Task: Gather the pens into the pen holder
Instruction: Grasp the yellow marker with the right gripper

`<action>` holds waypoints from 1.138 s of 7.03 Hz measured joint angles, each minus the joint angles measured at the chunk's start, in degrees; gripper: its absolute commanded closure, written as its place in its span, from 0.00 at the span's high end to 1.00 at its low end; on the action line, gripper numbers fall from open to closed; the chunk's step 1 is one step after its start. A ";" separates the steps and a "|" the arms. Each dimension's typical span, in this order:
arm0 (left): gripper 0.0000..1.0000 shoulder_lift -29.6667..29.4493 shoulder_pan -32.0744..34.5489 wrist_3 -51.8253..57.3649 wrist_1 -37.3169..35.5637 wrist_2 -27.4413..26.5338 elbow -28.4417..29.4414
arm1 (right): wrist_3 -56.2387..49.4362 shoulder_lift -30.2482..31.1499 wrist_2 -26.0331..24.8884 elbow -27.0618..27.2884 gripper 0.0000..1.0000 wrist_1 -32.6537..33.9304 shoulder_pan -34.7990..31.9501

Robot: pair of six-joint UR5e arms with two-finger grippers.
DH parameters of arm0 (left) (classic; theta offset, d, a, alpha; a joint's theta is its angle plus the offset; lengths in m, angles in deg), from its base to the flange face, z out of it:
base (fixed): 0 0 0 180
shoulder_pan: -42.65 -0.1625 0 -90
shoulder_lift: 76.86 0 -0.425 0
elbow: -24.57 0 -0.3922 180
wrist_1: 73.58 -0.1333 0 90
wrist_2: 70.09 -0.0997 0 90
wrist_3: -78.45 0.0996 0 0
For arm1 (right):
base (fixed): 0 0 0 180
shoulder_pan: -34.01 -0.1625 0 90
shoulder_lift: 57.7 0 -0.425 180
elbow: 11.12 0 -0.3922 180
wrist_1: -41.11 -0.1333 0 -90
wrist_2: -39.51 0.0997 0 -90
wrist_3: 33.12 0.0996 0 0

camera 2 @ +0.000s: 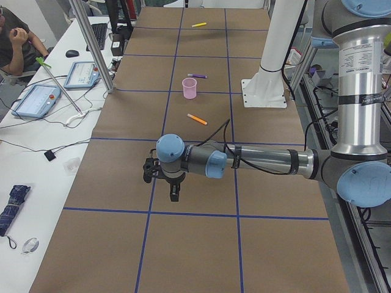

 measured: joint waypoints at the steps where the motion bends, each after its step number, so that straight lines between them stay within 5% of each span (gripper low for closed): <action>1: 1.00 0.00 0.00 0.08 0.10 0.01 0.01 | 0.20 0.09 -0.46 0.22 1.00 0.30 0.01; 6: 1.00 -0.25 -0.36 -0.18 1.17 0.37 0.50 | 3.52 3.54 1.58 0.13 0.98 -5.92 1.58; 8: 1.00 -0.60 -0.85 -0.09 3.04 0.51 1.57 | -0.01 6.06 -1.73 -1.91 0.93 -10.43 3.02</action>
